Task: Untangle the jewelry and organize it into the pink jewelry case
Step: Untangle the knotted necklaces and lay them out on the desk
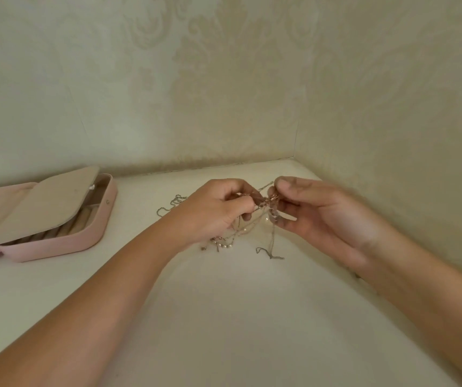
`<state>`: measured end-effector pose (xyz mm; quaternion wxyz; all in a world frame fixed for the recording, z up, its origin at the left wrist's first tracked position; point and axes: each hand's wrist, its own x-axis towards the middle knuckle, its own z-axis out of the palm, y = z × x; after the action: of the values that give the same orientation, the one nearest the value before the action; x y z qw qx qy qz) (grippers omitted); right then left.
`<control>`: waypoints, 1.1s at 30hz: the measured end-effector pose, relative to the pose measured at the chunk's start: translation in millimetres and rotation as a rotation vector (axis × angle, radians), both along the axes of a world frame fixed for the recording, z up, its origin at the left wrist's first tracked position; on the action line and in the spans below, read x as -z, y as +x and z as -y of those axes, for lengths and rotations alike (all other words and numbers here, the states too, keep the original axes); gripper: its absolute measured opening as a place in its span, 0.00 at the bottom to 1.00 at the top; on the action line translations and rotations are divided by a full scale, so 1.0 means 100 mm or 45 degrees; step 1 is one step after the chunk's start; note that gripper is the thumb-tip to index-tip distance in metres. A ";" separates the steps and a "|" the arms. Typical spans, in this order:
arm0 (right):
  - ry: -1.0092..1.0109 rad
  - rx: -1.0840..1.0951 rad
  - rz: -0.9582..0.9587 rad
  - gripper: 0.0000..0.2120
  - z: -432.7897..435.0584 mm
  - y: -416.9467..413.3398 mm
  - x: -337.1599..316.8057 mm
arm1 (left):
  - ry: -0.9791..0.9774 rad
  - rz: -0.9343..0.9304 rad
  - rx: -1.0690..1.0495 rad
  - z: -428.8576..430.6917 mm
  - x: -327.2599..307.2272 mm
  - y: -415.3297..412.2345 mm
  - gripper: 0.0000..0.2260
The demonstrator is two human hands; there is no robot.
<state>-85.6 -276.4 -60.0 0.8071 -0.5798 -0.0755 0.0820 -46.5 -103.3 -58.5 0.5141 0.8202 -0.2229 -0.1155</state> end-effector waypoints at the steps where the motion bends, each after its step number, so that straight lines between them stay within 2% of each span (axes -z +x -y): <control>1: -0.025 0.016 0.021 0.03 -0.01 0.00 0.02 | -0.034 0.035 -0.046 0.00 0.01 0.01 0.07; 4: 0.079 0.115 -0.006 0.02 -0.01 0.03 0.04 | -0.242 0.013 -0.035 -0.01 -0.01 0.03 0.11; 6: 0.147 0.175 -0.018 0.02 -0.02 0.05 0.05 | -0.377 -0.102 0.064 -0.01 -0.05 0.02 0.12; 8: 0.182 0.246 -0.014 0.06 -0.04 0.06 0.05 | -0.514 -0.254 0.173 0.00 -0.06 0.01 0.12; 11: 0.234 0.359 0.001 0.08 -0.05 0.06 0.04 | -0.695 -0.493 0.296 -0.01 -0.08 0.00 0.07; 13: 0.221 0.367 0.026 0.07 -0.07 0.05 0.04 | -0.744 -0.558 0.313 -0.03 -0.10 0.00 0.07; 17: 0.162 0.245 0.087 0.05 -0.09 0.00 0.00 | -0.690 -0.583 0.332 -0.01 -0.11 -0.02 0.17; 19: 0.181 0.110 0.052 0.02 -0.07 -0.03 -0.06 | -0.630 -0.526 0.337 0.00 -0.11 -0.04 0.18; 23: 0.147 0.033 0.018 0.03 -0.04 -0.08 -0.14 | -0.541 -0.419 0.170 -0.02 -0.09 0.01 0.10; 27: -0.027 0.115 0.086 0.03 0.04 -0.06 -0.17 | -0.178 -0.469 0.134 -0.04 -0.05 0.04 0.11; 30: -0.074 0.114 0.017 0.03 0.12 -0.05 -0.19 | -0.061 -0.450 0.141 -0.08 -0.04 0.07 0.08; 33: -0.396 0.234 -0.082 0.07 0.14 -0.01 -0.12 | 0.035 -0.364 0.030 -0.13 0.02 0.14 0.04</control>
<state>-86.5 -290.2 -48.3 0.7138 -0.6992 0.0174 0.0371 -32.5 -90.1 -60.0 0.5279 0.7997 -0.1554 -0.2401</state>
